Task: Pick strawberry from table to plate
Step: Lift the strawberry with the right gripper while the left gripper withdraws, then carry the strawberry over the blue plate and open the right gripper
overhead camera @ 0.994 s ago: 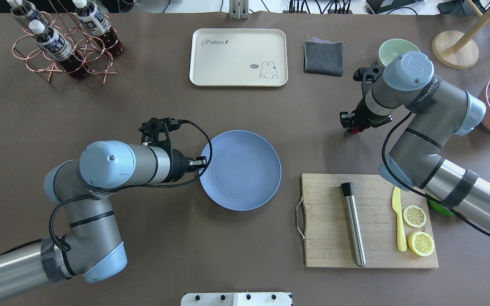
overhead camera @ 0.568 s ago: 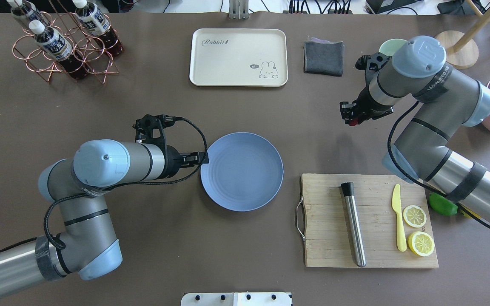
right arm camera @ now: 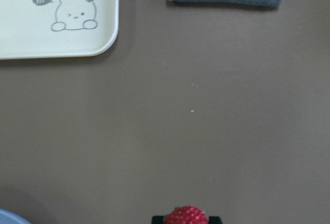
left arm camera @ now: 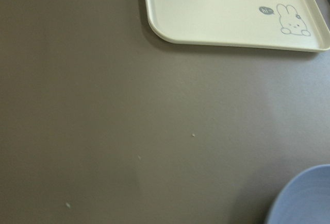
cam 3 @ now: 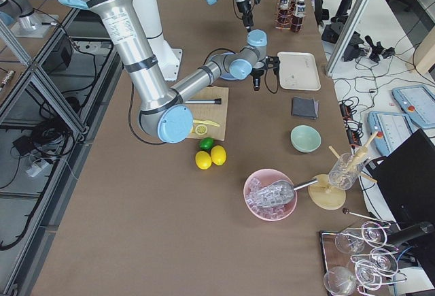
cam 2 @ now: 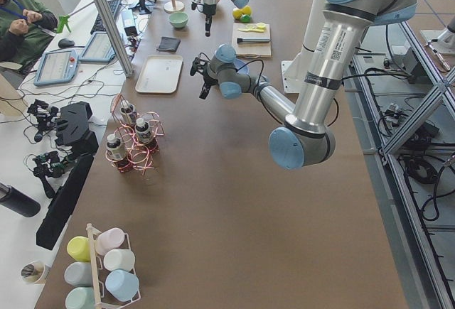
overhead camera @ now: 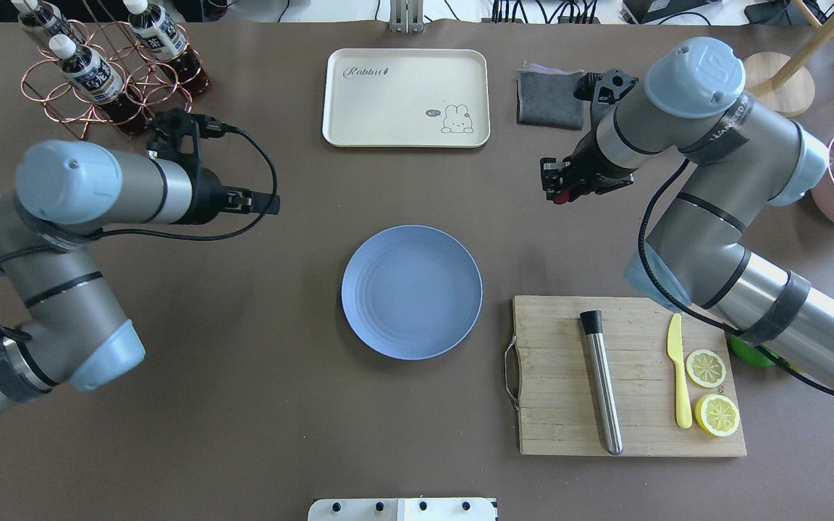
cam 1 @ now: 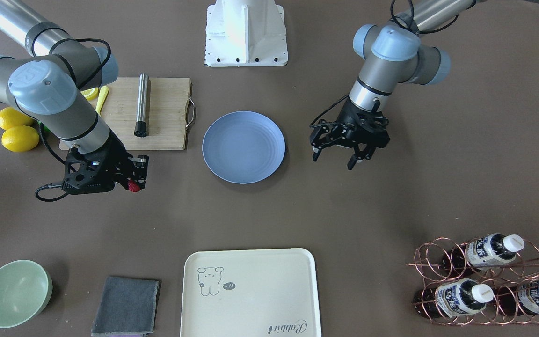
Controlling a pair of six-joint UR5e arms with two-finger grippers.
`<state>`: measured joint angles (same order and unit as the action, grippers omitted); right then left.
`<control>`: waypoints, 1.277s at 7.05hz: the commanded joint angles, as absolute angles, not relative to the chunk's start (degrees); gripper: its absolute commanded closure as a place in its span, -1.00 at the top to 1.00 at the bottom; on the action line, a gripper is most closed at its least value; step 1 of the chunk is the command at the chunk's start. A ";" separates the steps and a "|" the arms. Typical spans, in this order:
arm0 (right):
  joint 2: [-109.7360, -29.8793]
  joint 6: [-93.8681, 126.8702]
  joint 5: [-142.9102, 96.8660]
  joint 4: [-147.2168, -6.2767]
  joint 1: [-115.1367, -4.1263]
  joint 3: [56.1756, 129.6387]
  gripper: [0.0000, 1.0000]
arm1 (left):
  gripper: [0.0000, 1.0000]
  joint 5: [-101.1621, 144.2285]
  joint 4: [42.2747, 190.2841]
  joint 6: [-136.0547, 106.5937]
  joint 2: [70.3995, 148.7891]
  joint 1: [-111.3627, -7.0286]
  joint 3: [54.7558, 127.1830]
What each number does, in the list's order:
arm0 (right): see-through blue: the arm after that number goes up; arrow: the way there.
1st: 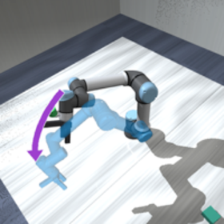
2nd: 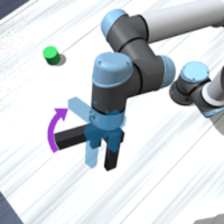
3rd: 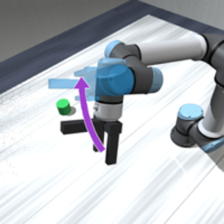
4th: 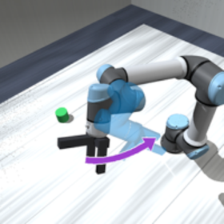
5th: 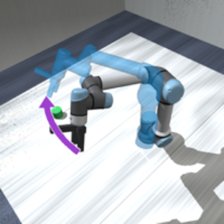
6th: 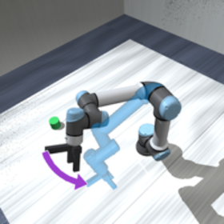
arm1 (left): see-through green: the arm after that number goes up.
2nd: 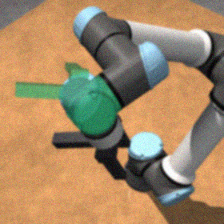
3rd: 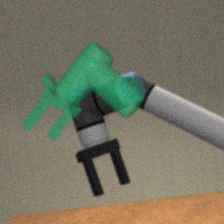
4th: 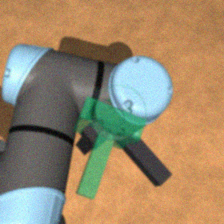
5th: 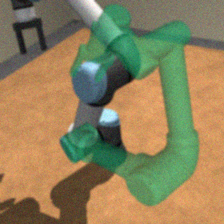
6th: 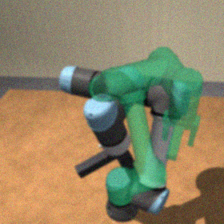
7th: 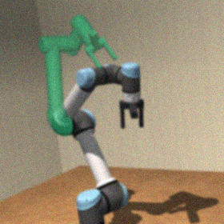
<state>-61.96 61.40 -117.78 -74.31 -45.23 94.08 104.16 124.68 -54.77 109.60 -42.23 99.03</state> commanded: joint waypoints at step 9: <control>-51.51 68.91 -95.27 -83.06 -21.27 92.82 -1.00 | 0.96 126.30 116.41 -15.43 96.15 -71.71 95.98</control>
<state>-52.01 68.98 -95.75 -83.63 -21.65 93.55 125.54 120.83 -20.64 96.33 -69.94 96.61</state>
